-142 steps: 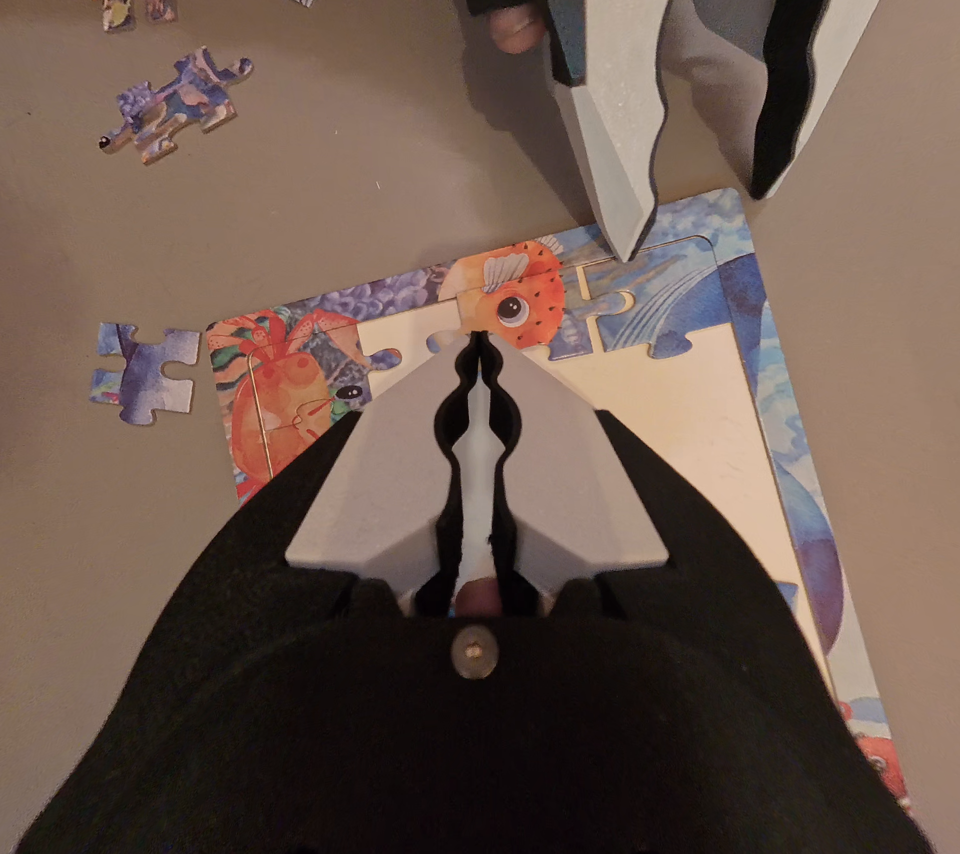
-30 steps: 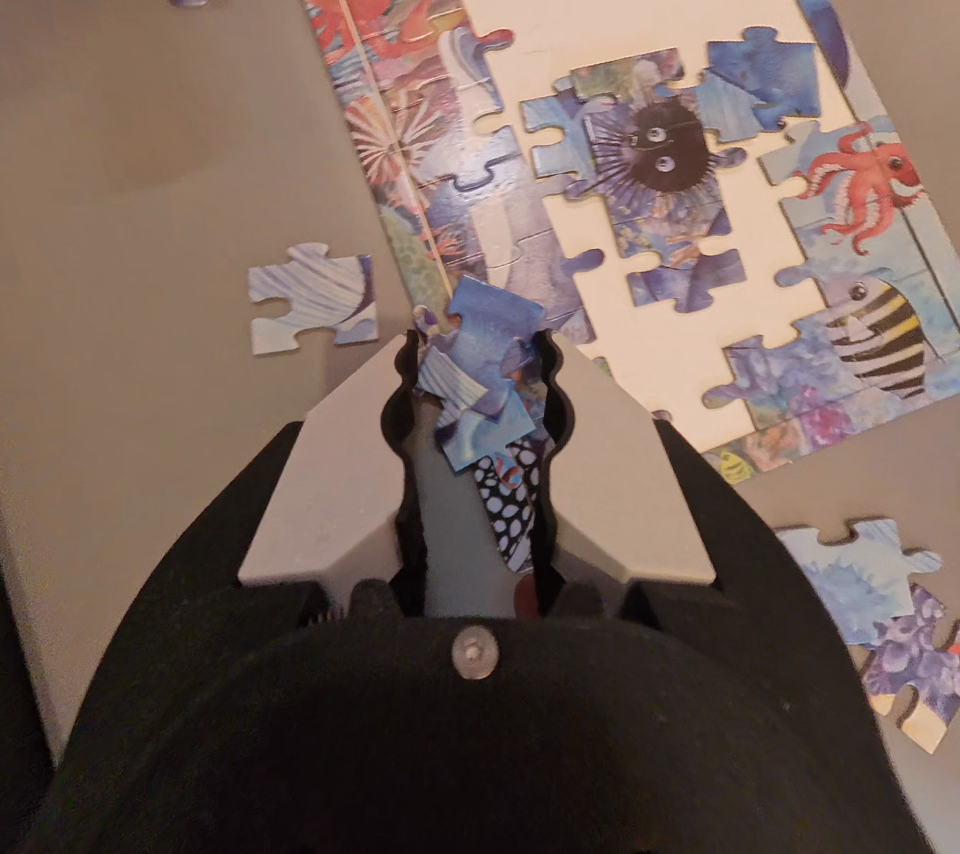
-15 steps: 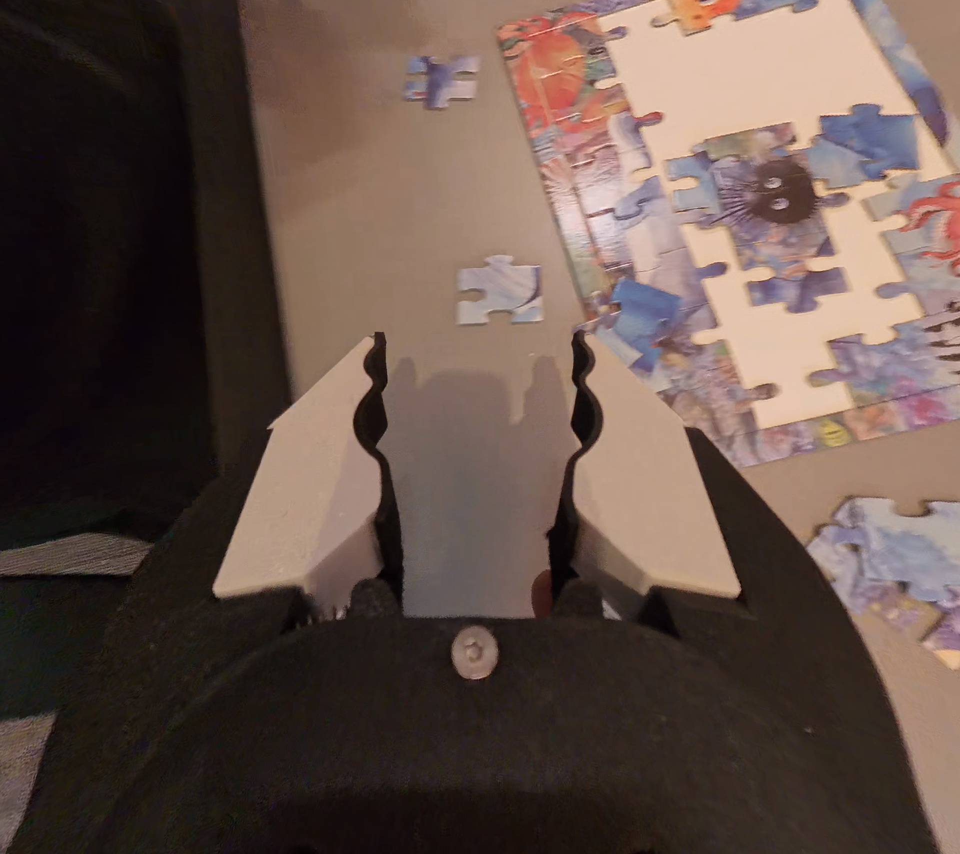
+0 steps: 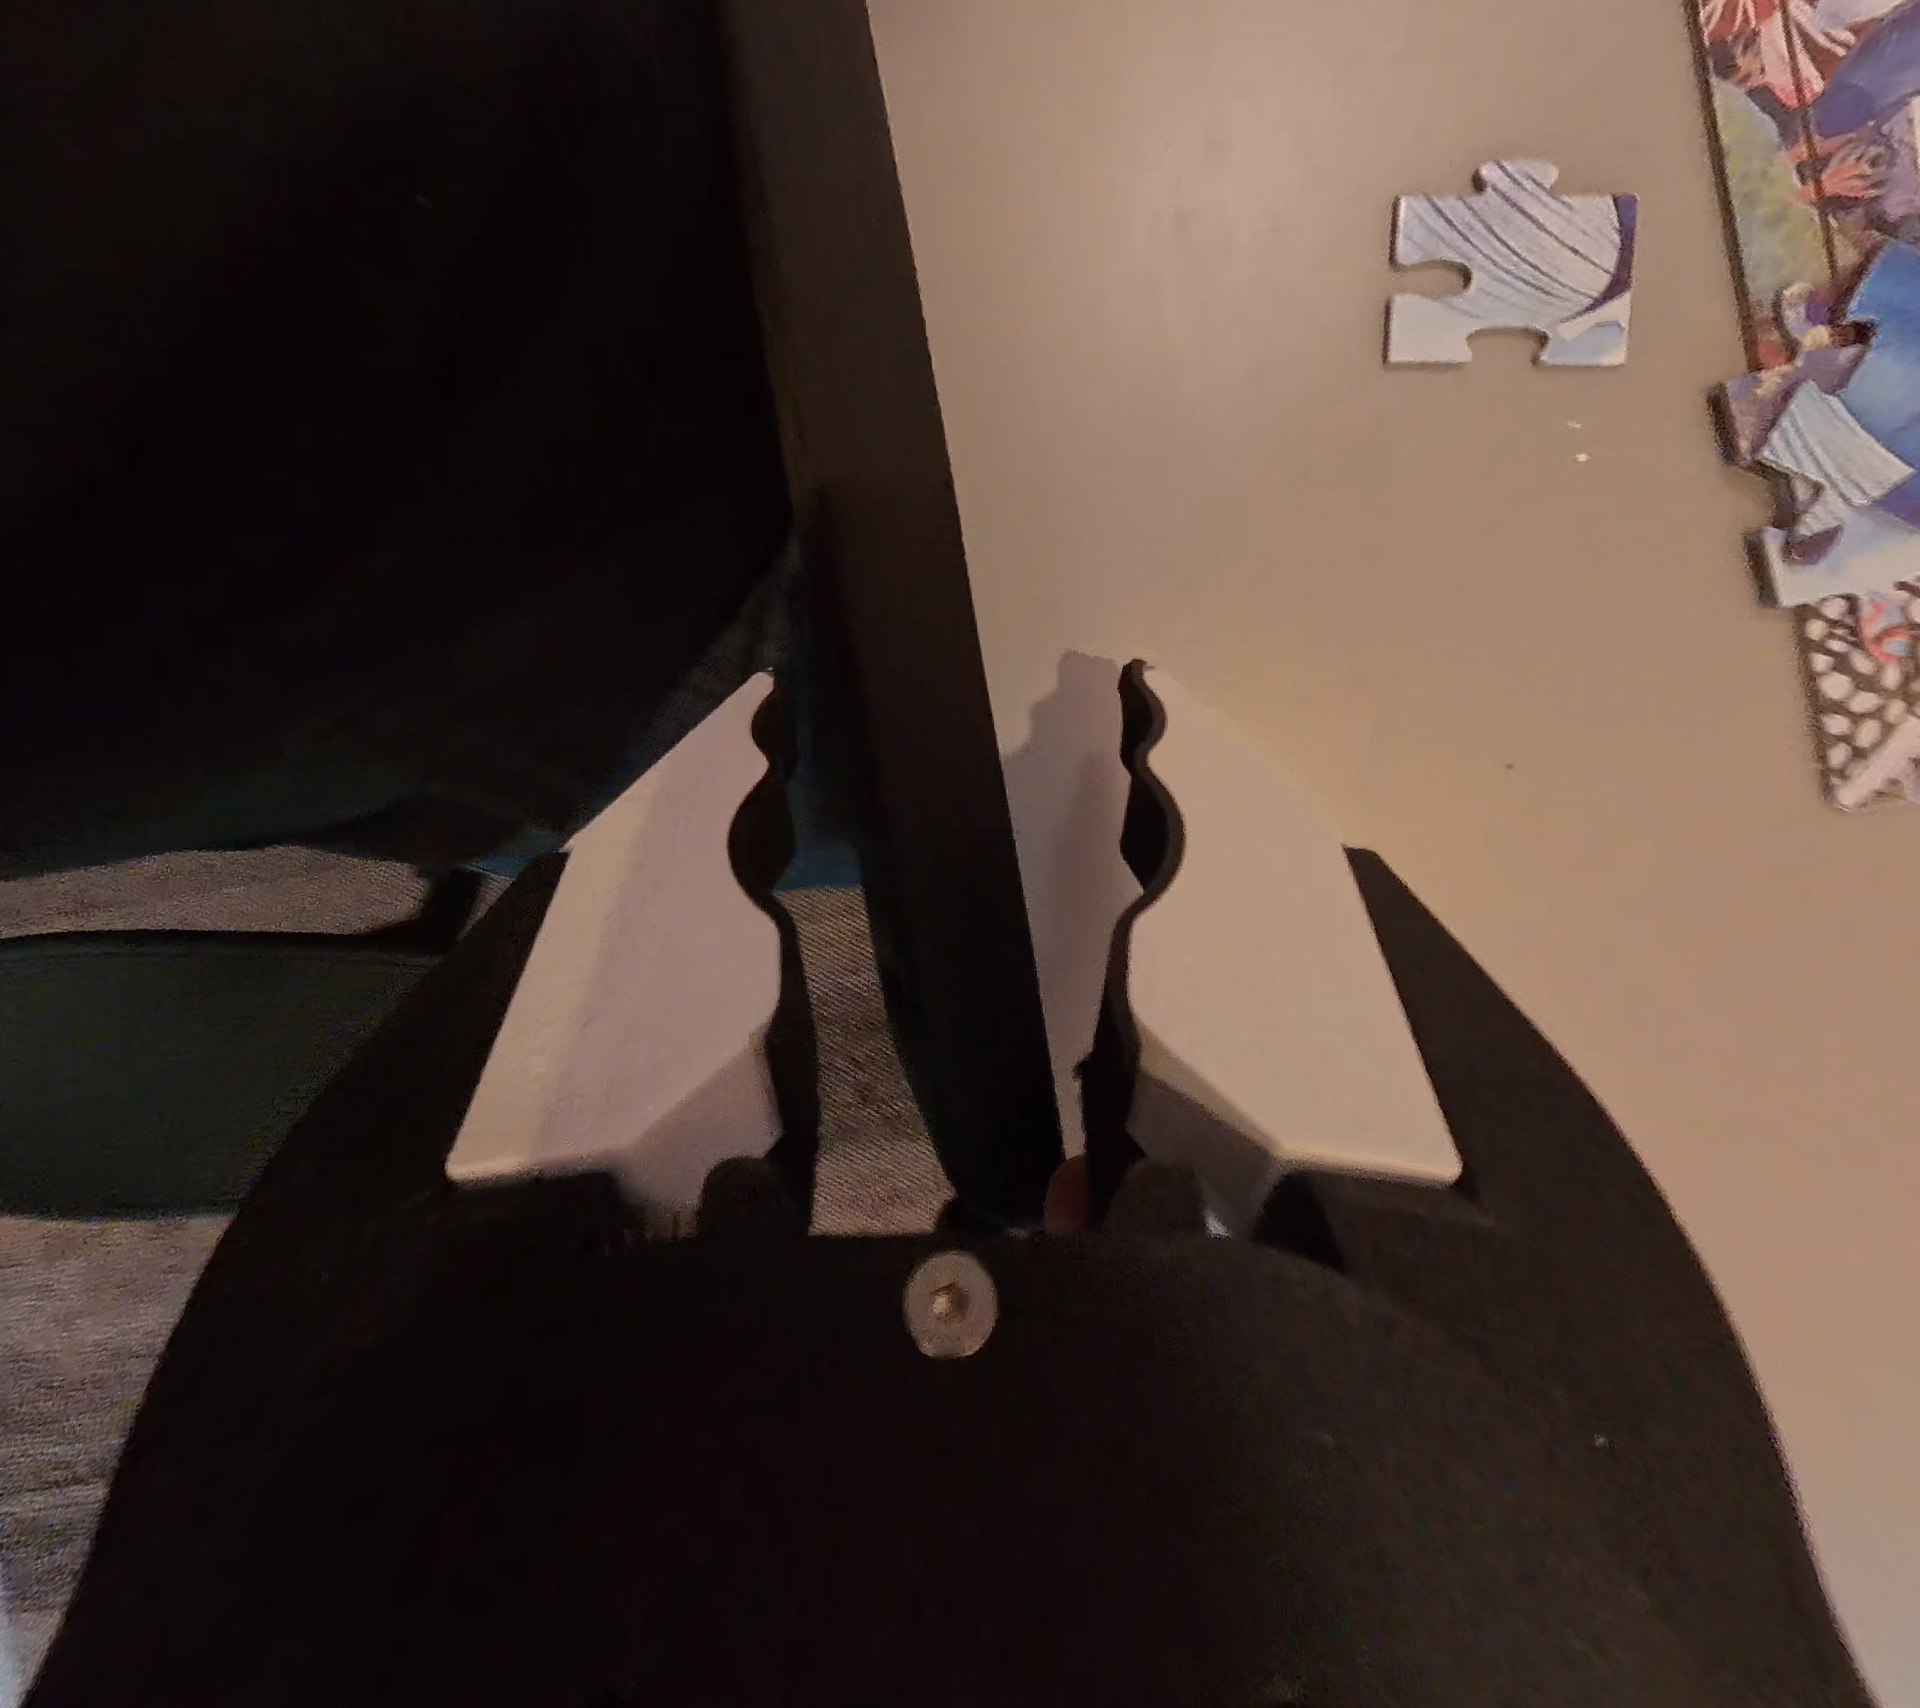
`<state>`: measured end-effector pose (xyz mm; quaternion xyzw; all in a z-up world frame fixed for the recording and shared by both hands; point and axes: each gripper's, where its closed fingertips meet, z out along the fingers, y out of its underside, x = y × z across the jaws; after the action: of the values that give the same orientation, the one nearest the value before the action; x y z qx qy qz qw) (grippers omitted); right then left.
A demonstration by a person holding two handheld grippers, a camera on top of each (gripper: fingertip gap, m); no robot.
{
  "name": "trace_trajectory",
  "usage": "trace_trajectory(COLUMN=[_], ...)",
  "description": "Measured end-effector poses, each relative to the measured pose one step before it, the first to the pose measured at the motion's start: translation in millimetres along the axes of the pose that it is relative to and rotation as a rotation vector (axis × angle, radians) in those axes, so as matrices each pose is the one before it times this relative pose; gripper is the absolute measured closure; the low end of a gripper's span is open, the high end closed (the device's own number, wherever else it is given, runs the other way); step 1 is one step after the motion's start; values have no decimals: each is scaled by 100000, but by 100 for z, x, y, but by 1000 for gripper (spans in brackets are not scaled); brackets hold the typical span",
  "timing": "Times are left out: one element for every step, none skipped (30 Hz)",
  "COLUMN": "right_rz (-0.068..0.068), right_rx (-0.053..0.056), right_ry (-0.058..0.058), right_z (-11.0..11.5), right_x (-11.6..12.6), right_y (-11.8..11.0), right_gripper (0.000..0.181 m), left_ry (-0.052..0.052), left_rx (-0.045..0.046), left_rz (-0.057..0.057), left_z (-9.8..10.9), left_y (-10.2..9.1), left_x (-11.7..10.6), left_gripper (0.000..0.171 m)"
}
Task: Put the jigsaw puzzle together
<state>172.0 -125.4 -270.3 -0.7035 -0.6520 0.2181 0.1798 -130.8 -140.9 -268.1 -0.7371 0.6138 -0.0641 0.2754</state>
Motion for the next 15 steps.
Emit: trace_trajectory(right_rz=[-2585, -1746, -365, -211, 119, 497, 469, 904, -1608, -1962, -1758, -4048, -2826, -1063, -1148], right_rx=[-4011, -4799, -1206, -80, -163, 192, -73, -424, 1433, -580, -1581, -493, 1286, 1235, 603], right_ry=[4270, 1546, -303, 542, -31, -695, -1455, -3110, 1171, 1539, 1235, 1396, 883, 511, -852], right_z=[397, 421, 246, 57, 16, 77, 194, 248, 121, 103, 49, 91, 72, 10, -8], right_x=[369, 143, -46, 100, 18, -63, -278, -566, -71, -38, 33, 79, 28, 17, -298], right_y=[538, 628, 117, 20, 58, -21, 35, 115, -143, -3, 14, -52, -133, -17, -91], right_gripper=[124, 127, 128, 129, 129, 129, 131, 137, 136, 135, 137, 141, 144, 145, 152], left_ry=[-1423, 178, -1289, 497, 740, -478, -885, -296, 566, -3042, -3513, -1499, -614, -1499, -1893], left_rx=[-1245, 866, -1127, -527, -718, -918, -689, -1054, -1676, -200, 939, 563, 422, -326, 132], left_rz=[3788, 1010, 467, 999, 665, 1469, 3265, 3163, 1752, 2161, 3209, 876, 883, 734, 275], left_z=[486, 261, 310, 274, 167, 173, 173, 366, 576, 492, 277, 75, -19, 26, 18], left_y=[298, -64, 219, 155, 78, 73, -20, 138, 276, 141, 59, 4, -83, 2, -41], left_x=[231, 226, -22, 314, 319, 77, 7, 380, 517, -39, -82, -81, 82, 69, 112], left_gripper=[71, 70, 65, 67, 71, 72, 74, 79, 85, 82, 80, 80, 81, 83, 84])
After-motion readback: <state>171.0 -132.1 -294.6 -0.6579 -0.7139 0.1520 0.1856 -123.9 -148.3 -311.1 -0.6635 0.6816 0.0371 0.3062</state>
